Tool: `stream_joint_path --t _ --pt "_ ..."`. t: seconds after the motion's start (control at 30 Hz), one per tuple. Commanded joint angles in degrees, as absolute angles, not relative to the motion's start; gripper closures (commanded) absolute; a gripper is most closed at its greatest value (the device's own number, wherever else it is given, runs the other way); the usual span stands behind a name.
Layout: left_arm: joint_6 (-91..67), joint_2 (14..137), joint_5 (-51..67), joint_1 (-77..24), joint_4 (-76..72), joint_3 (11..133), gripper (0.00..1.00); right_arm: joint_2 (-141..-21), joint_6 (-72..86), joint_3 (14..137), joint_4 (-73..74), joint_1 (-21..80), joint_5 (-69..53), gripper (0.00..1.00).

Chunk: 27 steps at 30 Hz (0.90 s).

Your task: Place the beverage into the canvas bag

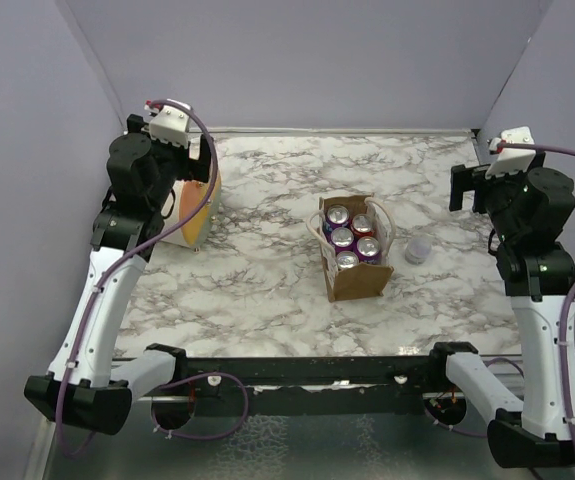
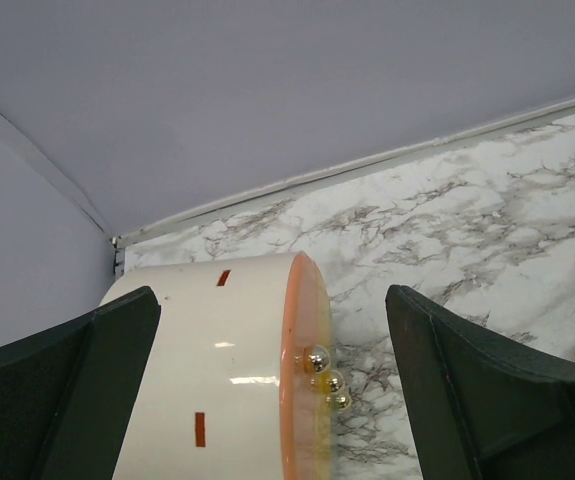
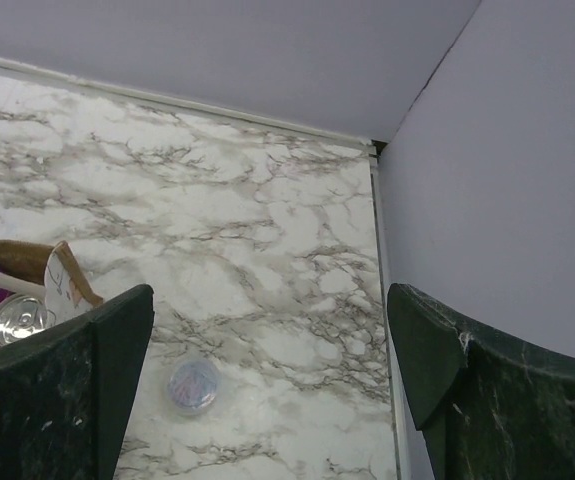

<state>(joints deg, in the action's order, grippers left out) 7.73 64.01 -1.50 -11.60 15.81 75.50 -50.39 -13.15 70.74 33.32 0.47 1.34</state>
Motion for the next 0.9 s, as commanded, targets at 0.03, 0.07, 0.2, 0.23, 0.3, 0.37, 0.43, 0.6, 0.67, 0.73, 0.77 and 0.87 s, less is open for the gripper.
stream_joint_path --t 0.03,0.07,0.2,0.23,0.3,0.37,0.43,0.6,0.67,0.73,0.77,0.87 --pt "9.7 58.3 -2.4 -11.1 16.1 72.4 0.01 -46.9 -11.4 71.6 33.2 -2.8 -3.0 0.0" --pt "9.9 57.4 -2.4 -11.0 16.2 71.9 0.01 -46.3 -11.7 71.7 33.0 -2.8 -3.1 0.0" --pt "8.4 54.3 -1.2 -9.2 16.6 71.0 0.01 -44.8 -12.5 72.6 33.5 -2.8 -1.8 0.0" --pt "8.0 53.7 -0.8 -8.7 16.6 70.8 0.01 -44.4 -12.7 72.7 33.5 -2.8 -1.7 0.0" --pt "7.3 52.9 -0.6 -8.2 16.8 70.4 0.01 -43.4 -13.2 72.5 33.3 -2.8 -1.6 0.01" --pt "6.6 52.3 -0.8 -7.7 17.1 70.4 0.01 -42.8 -13.4 72.3 33.1 -2.8 -1.6 0.01" --pt "6.2 51.9 -0.7 -7.5 17.9 70.7 0.01 -42.5 -13.4 72.1 33.3 -2.8 -1.8 0.01" --pt "6.1 52.5 1.1 -7.4 19.2 71.0 0.01 -42.5 -13.4 71.3 33.1 -2.8 -2.1 0.0" --pt "5.9 52.5 1.4 -7.3 19.3 70.6 0.01 -42.6 -13.4 71.1 33.1 -2.8 -2.2 0.01" --pt "5.6 52.6 1.4 -7.1 19.4 70.2 0.01 -42.4 -13.4 70.8 32.9 -2.8 -2.2 0.0" --pt "5.5 52.7 1.2 -7.0 19.5 70.0 0.01 -42.5 -13.5 70.6 32.8 -2.8 -2.3 0.0" --pt "5.4 52.9 1.3 -6.9 19.5 69.8 0.01 -43.2 -13.7 70.7 33.0 -2.8 -2.7 0.0"
